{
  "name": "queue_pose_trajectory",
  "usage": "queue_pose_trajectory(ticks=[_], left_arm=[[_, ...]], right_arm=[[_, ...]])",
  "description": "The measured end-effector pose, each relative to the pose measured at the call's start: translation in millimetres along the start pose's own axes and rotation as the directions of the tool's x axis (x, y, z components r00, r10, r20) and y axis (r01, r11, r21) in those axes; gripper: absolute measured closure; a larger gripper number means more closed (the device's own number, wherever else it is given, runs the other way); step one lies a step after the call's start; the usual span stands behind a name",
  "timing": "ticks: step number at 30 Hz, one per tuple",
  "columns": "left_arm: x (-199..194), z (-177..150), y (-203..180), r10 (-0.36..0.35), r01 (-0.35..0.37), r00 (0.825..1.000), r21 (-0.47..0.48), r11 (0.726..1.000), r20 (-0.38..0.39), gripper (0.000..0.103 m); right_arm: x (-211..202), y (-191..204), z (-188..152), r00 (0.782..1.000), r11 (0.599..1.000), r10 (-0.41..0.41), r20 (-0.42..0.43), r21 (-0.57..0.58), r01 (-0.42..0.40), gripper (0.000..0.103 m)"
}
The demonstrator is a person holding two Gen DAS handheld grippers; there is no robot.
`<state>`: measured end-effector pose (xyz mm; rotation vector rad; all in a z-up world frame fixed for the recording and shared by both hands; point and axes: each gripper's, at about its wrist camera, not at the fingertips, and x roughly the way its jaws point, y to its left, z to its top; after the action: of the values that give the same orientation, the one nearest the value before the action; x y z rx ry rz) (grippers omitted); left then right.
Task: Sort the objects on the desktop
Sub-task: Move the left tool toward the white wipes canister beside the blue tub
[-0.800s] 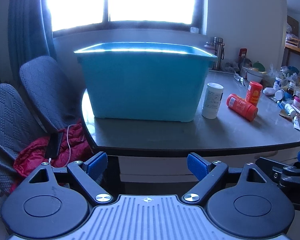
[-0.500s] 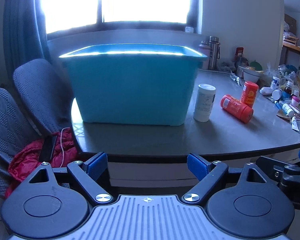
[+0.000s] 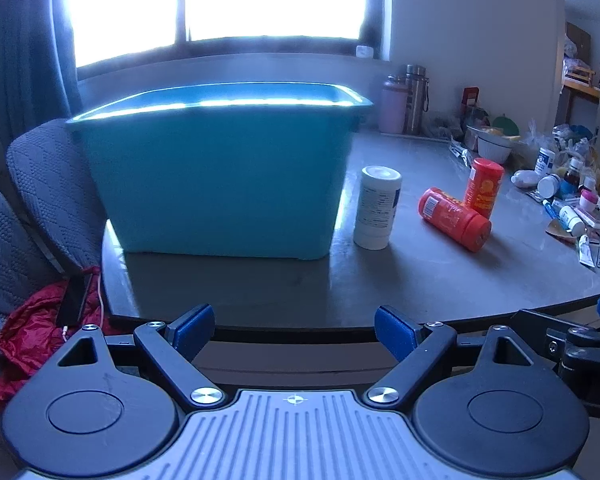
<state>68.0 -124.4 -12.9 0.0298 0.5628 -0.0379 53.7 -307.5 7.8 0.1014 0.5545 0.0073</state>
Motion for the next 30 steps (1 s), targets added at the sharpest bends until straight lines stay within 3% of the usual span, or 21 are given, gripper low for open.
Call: queue_pose_trajectory(ticks=[13, 18, 30], left_arm=[[30.3, 8.6, -48.4, 0.010, -0.010, 1.000, -0.007, 1.000, 0.022, 0.014], [38.6, 7.2, -49.8, 0.027, -0.026, 0.998, -0.032, 0.999, 0.060, 0.014], [69.2, 12.6, -80.0, -0.006, 0.005, 0.997, 0.025, 1.000, 0.073, 0.014]], right_arm=[[25.4, -38.8, 8.6, 1.000, 1.000, -0.007, -0.001, -0.017, 0.007, 0.002], [32.9, -50.7, 5.4, 1.000, 1.000, -0.009, 0.002, -0.025, 0.009, 0.002], [43.0, -64.9, -2.5, 0.999, 0.999, -0.030, 0.013, -0.027, 0.030, 0.002]])
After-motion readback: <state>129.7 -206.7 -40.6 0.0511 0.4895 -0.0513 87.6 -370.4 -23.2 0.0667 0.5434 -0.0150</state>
